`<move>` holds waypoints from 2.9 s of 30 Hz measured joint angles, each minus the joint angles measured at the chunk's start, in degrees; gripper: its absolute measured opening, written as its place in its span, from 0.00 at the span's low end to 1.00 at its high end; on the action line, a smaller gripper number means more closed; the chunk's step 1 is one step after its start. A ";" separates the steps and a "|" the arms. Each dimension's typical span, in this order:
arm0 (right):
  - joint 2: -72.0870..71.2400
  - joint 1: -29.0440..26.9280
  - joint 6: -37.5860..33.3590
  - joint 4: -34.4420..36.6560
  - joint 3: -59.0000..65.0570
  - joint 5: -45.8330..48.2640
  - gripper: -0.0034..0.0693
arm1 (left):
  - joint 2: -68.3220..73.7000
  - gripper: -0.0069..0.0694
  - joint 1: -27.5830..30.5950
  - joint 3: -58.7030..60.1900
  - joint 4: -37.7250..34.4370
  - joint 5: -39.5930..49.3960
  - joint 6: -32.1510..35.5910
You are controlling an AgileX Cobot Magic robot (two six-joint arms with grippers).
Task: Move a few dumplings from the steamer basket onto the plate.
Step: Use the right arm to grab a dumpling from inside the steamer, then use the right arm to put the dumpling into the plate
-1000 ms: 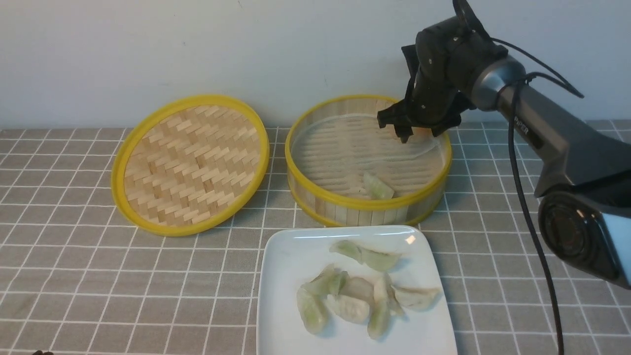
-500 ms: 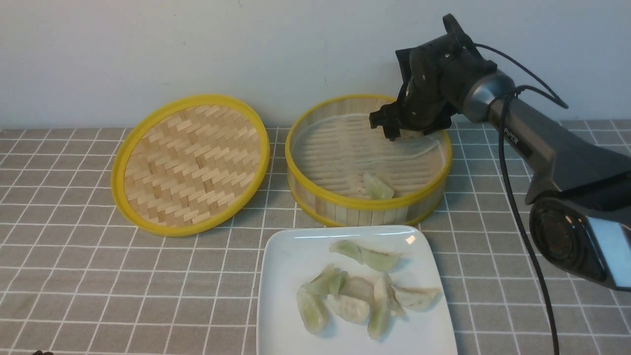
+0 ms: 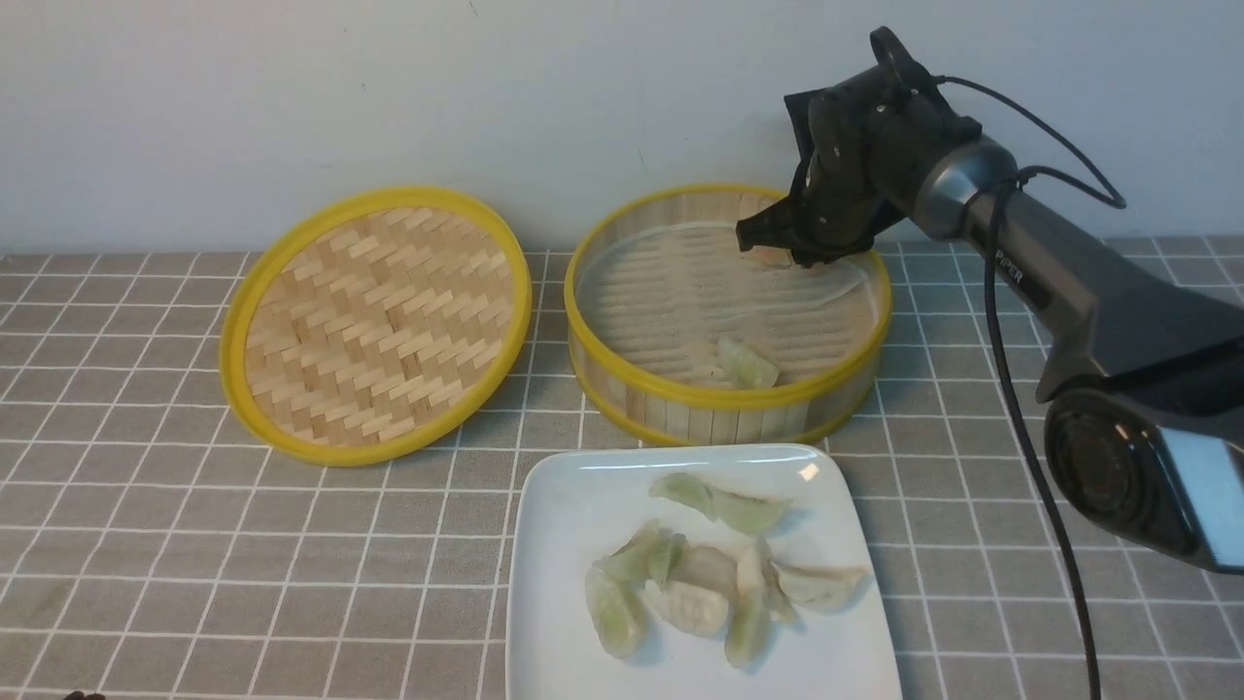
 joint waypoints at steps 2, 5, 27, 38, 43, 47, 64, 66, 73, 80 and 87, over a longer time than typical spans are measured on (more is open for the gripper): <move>0.00 0.00 -0.96 -0.06 -0.05 0.91 0.05 | 0.00 0.08 0.00 0.00 0.00 0.00 0.00; -0.19 0.00 -2.15 -0.13 -0.11 3.20 0.04 | 0.00 0.08 0.00 0.00 0.00 0.00 0.00; -3.47 -0.12 1.19 3.07 -0.06 3.53 0.26 | 0.00 0.08 0.00 0.00 0.00 0.00 0.00; -0.54 -2.69 4.36 6.86 -0.06 0.39 0.51 | 0.00 0.08 0.00 0.00 0.00 0.00 0.00; -0.05 -2.69 4.39 7.05 -0.06 -1.54 0.52 | 0.00 0.08 0.00 0.00 0.00 0.00 0.00; -0.05 -2.69 4.39 6.85 -0.06 -2.19 0.52 | 0.00 0.08 0.00 0.00 0.00 0.00 0.00; 0.91 -2.69 4.44 3.03 -0.06 -2.02 0.47 | 0.00 0.08 0.00 0.00 0.00 0.00 0.00; 1.61 -2.69 4.40 2.95 -0.06 -1.69 0.46 | 0.00 0.08 0.00 0.00 0.00 0.00 0.00; 1.24 -1.80 -0.05 0.65 -0.18 -0.79 0.28 | 0.00 0.08 0.00 0.00 0.00 0.00 0.00; -2.69 -0.42 -3.33 1.11 -0.13 2.76 0.28 | 0.00 0.08 0.00 0.00 0.00 0.00 0.00; -8.69 0.88 -8.87 3.55 -0.13 6.89 0.28 | 0.00 0.08 0.00 0.00 0.00 0.00 0.00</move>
